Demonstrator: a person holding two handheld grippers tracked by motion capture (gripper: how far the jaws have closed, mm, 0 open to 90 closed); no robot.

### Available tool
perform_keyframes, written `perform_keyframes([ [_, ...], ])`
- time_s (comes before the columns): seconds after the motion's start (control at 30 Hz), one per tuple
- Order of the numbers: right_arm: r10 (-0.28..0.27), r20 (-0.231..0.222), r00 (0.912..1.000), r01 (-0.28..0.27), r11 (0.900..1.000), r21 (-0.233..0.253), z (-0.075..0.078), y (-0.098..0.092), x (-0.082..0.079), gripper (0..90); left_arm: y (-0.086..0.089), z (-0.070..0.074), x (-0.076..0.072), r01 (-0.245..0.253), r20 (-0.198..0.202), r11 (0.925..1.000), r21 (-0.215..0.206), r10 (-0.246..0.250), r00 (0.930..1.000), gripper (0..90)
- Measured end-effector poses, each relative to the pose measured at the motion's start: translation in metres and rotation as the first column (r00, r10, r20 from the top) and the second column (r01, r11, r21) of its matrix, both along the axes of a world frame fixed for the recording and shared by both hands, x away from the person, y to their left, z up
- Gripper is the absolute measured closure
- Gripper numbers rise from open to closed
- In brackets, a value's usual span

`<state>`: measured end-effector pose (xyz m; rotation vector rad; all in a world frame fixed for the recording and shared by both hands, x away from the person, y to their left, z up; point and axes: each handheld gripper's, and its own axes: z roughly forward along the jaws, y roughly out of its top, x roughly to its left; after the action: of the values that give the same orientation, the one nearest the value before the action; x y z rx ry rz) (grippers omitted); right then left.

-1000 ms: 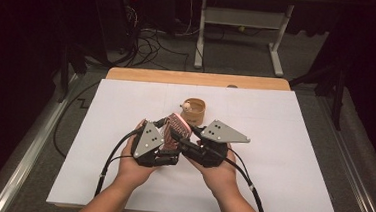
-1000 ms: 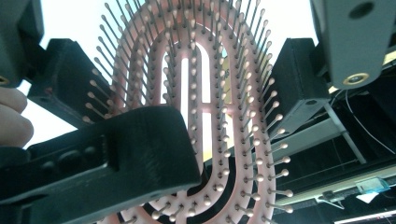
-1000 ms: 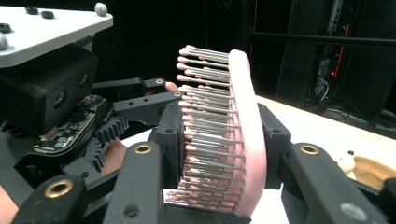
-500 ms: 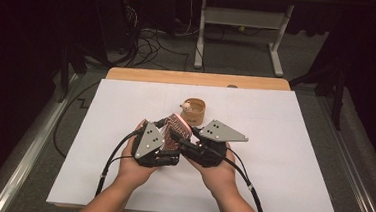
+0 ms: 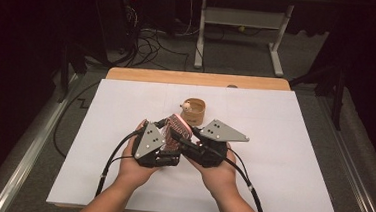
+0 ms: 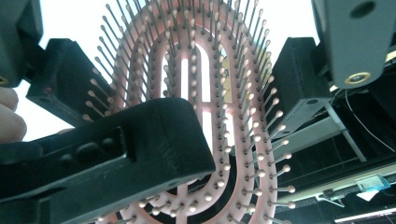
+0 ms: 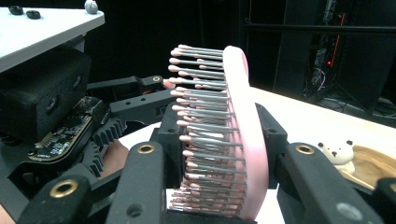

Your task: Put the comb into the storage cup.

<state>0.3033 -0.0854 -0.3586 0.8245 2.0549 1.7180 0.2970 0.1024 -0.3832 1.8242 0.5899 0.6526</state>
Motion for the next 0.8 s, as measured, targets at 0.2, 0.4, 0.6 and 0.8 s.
perform_keyframes([
  [0.2,-0.002,0.001,1.0000,0.002,1.000,0.001,0.0008,-0.0006,-0.0003,65.1,0.0000,0.0001,0.0003,0.008,-0.004,0.9999,-0.008,-0.008,1.0000,19.1],
  [0.4,-0.009,0.016,0.9998,0.009,1.000,-0.006,0.0021,-0.0001,-0.0016,65.5,0.0002,0.0005,0.0001,0.013,-0.009,0.9997,-0.019,-0.013,0.9999,18.7],
  [0.6,-0.010,0.021,0.9997,0.010,1.000,-0.011,0.0029,-0.0005,-0.0015,65.7,0.0002,-0.0003,0.0011,0.023,-0.013,0.9994,-0.025,-0.023,0.9996,18.0],
  [0.8,-0.009,0.024,0.9997,0.009,1.000,-0.015,0.0038,-0.0005,-0.0016,65.8,0.0013,-0.0012,0.0027,0.037,-0.021,0.9987,-0.035,-0.038,0.9990,17.2],
])
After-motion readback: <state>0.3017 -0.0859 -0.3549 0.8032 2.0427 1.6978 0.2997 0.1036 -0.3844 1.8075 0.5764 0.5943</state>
